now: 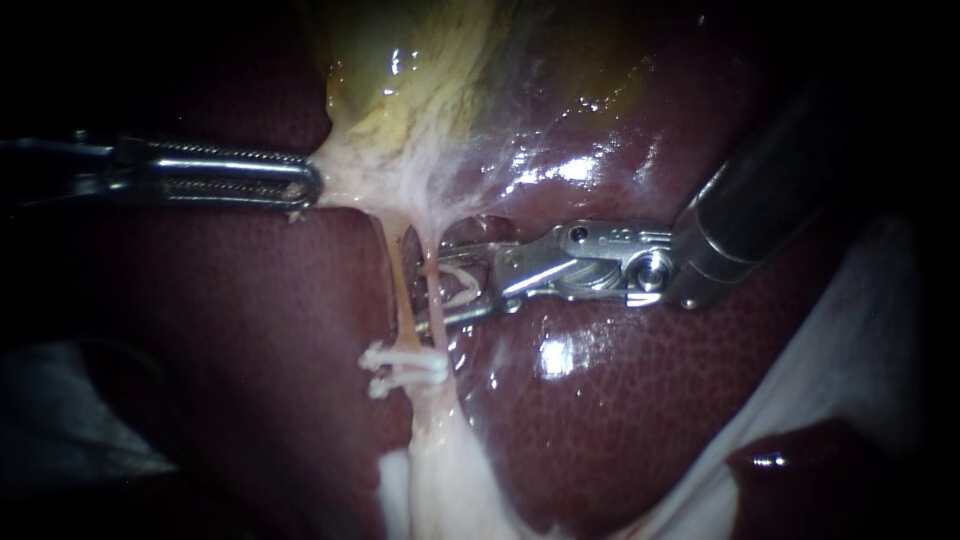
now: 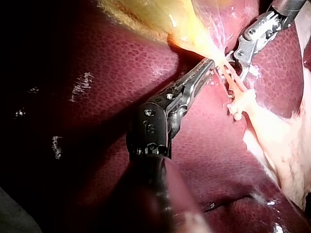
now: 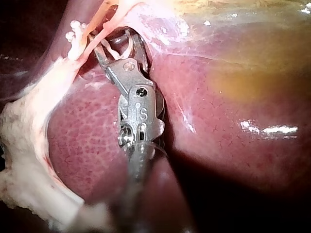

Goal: Clipping third clip left tube

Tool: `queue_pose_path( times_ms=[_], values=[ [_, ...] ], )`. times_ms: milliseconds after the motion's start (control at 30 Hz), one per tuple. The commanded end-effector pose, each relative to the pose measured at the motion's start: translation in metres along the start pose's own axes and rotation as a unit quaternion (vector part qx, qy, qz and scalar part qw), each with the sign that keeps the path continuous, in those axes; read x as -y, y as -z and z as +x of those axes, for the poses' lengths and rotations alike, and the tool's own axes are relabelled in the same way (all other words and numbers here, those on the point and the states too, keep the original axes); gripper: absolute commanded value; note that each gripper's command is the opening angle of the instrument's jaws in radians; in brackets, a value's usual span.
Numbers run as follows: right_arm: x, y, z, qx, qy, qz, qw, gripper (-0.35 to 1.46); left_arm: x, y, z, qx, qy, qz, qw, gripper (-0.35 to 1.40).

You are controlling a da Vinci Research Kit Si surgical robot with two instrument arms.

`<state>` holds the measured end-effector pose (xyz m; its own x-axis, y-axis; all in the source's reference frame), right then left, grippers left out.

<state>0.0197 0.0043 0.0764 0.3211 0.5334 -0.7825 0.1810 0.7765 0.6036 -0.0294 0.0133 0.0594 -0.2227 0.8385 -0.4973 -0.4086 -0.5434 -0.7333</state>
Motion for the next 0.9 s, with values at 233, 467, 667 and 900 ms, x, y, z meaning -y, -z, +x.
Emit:
queue_pose_path(
  times_ms=[233,467,667,900],
  values=[
    [0.0007,0.004,0.0007,-0.001,-0.009,0.001,1.0,0.38,0.0002,0.0003,0.0,0.0,0.0,-0.001,1.0,-0.35],
    [0.0017,0.0081,0.002,-0.004,-0.024,0.003,0.9997,0.38,0.0005,0.0003,0.0,0.001,0.0,-0.001,1.0,-0.35],
    [0.0034,0.0091,0.0028,-0.004,-0.056,0.009,0.9984,0.43,0.0007,0.0003,0.0,0.001,0.0,-0.001,1.0,-0.35],
    [0.0061,0.0086,0.0055,-0.006,-0.076,0.02,0.9969,0.45,0.0008,0.0004,0.0,0.001,0.0,-0.002,1.0,-0.35]
  ],
)
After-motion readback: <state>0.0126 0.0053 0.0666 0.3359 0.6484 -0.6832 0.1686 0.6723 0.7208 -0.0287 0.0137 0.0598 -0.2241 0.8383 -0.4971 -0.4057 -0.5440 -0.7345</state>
